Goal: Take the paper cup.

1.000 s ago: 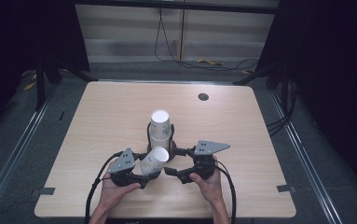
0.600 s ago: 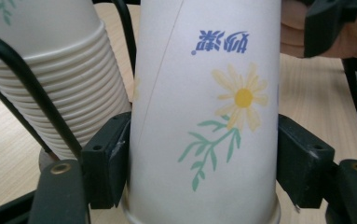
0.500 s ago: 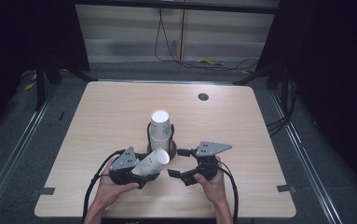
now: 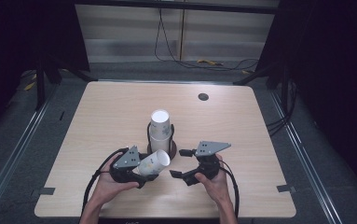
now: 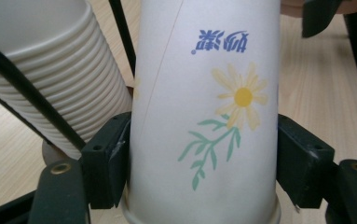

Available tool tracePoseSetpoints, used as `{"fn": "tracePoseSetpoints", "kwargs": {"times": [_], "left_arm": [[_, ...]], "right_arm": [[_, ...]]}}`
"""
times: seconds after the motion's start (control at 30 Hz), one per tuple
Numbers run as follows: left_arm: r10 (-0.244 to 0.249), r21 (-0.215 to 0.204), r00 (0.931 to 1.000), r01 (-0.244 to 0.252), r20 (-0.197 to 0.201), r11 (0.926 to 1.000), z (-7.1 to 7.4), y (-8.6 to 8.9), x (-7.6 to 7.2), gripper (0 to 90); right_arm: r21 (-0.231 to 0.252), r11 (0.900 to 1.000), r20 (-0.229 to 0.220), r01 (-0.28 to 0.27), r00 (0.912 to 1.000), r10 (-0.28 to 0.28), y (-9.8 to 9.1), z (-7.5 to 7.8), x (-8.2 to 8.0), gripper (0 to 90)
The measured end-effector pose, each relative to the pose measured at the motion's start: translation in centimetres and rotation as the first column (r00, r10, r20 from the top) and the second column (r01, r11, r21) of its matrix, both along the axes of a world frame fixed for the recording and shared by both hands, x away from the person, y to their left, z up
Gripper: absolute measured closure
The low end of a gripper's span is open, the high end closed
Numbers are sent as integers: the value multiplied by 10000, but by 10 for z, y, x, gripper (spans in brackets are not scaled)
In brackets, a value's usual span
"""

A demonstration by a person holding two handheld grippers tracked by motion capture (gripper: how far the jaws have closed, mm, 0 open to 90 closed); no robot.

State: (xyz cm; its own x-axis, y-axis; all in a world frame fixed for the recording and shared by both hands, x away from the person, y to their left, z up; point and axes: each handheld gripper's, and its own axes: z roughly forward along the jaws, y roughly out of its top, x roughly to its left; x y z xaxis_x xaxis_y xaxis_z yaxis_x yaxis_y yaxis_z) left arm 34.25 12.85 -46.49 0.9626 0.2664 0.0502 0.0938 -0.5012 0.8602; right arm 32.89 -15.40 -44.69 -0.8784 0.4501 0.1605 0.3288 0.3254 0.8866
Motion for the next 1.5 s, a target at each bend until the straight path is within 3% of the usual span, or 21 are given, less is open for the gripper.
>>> {"fn": "tracePoseSetpoints", "kwargs": {"times": [0.17, 0.27, 0.43, 0.5, 0.63, 0.67, 0.77, 0.87, 1.03, 1.07, 1.23, 1.3, 1.5], "left_arm": [[-212, 648, 9995, 196, 240, 9977, 6, -4, 0, 283], [-232, 654, 9995, 216, 231, 9976, 8, -4, 0, 283], [-271, 930, 9995, 257, 140, 9953, 7, -3, 2, 284], [-420, 1485, 9989, 382, 225, 9882, 7, -5, 1, 285], [-471, 1485, 9987, 435, 212, 9880, 7, -6, 0, 287], [-554, 1666, 9983, 514, 195, 9847, 8, -7, 0, 287], [-606, 1900, 9978, 545, 265, 9803, 8, -9, 0, 286], [-700, 2072, 9973, 635, 239, 9762, 10, -12, 0, 286], [-810, 2352, 9965, 736, 220, 9692, 10, -16, 0, 285], [-900, 2490, 9959, 845, 105, 9648, 8, -17, 1, 285], [-1003, 2824, 9949, 937, 91, 9547, 6, -19, -4, 285], [-1173, 3035, 9931, 1112, 22, 9463, 4, -21, -7, 285], [-1082, 3144, 9941, 1010, 55, 9439, 4, -22, -5, 285]], "right_arm": [[-592, 9982, -76, -48, 10000, 44, 3, 1, 1, 160], [-927, 9957, -120, 19, 9999, -31, 5, 1, 2, 195], [-1088, 9939, -174, -170, 9997, 152, 6, 2, 3, 205], [-1215, 9921, -208, -308, 9994, 285, 9, 4, 3, 209], [-1433, 9888, -284, -424, 9988, 387, 11, 6, 5, 214], [-1664, 9848, -353, -491, 9984, 438, 12, 6, 7, 215], [-1765, 9823, -406, -626, 9976, 563, 13, 5, 7, 214], [-2043, 9698, -997, -1331, 9884, 1146, 16, 4, 6, 219], [-2251, 9660, -876, -1269, 9901, 1096, 18, 4, 7, 224], [-2306, 9645, -842, -1288, 9901, 1121, 18, 5, 7, 236], [-2489, 9575, -1018, -1454, 9871, 1234, 20, 5, 8, 254], [-2514, 9524, -1244, -1725, 9816, 1450, 23, 5, 9, 259], [-2889, 9338, -1564, -2110, 9727, 1714, 27, 1, 11, 262]]}}
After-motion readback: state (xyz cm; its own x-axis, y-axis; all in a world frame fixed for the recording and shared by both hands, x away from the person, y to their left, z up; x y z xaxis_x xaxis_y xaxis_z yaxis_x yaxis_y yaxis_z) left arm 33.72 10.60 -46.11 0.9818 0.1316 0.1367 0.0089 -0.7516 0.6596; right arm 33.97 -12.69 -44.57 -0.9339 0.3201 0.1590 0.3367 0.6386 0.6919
